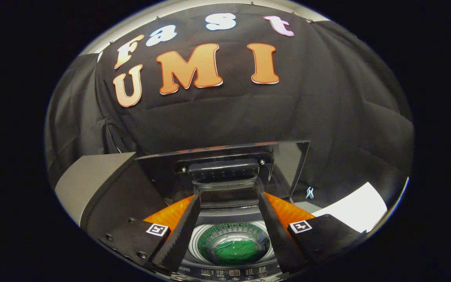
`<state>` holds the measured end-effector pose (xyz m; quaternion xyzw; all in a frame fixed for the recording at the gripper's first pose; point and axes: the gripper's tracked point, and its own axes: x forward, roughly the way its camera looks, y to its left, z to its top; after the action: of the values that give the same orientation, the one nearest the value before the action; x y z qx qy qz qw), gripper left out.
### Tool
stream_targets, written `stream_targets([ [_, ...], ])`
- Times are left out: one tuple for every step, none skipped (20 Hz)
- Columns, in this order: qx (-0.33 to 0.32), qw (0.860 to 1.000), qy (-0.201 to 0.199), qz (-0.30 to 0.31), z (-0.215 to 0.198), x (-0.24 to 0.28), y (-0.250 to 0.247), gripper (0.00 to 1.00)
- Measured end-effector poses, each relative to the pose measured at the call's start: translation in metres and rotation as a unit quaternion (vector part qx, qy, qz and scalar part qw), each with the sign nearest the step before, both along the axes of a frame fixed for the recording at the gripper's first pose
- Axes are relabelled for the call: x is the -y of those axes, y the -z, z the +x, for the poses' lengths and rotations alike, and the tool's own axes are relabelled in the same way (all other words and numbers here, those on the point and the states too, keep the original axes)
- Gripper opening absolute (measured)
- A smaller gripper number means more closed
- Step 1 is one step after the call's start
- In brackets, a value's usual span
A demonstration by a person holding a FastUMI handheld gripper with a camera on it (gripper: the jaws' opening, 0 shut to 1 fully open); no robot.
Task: Put the clothes into the washing machine and then close the washing machine lid.
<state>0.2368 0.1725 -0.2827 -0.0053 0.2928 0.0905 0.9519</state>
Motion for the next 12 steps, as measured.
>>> stream_targets([
  [-0.004, 1.000, 0.003, 0.003, -0.005, 0.002, 0.003, 0.97],
  [0.003, 1.000, 0.005, 0.009, -0.006, 0.002, -0.001, 0.97],
  [0.014, 1.000, 0.005, 0.013, -0.005, 0.001, -0.010, 0.97],
  [0.022, 1.000, 0.005, 0.012, 0.001, 0.000, -0.019, 0.97],
  [0.027, 1.000, 0.003, 0.013, 0.008, -0.001, -0.027, 0.96],
  [0.041, 0.999, 0.002, 0.020, 0.020, -0.006, -0.040, 0.97],
  [0.059, 0.998, -0.001, 0.025, 0.035, -0.012, -0.056, 0.98],
  [0.072, 0.997, -0.004, 0.022, 0.055, -0.016, -0.069, 0.98],
  [0.077, 0.997, -0.008, 0.017, 0.075, -0.020, -0.077, 0.98],
  [0.075, 0.997, -0.012, 0.010, 0.096, -0.025, -0.080, 0.98],
  [0.070, 0.997, -0.013, 0.004, 0.115, -0.028, -0.076, 0.98],
  [0.065, 0.998, -0.014, 0.002, 0.133, -0.034, -0.072, 0.98],
])
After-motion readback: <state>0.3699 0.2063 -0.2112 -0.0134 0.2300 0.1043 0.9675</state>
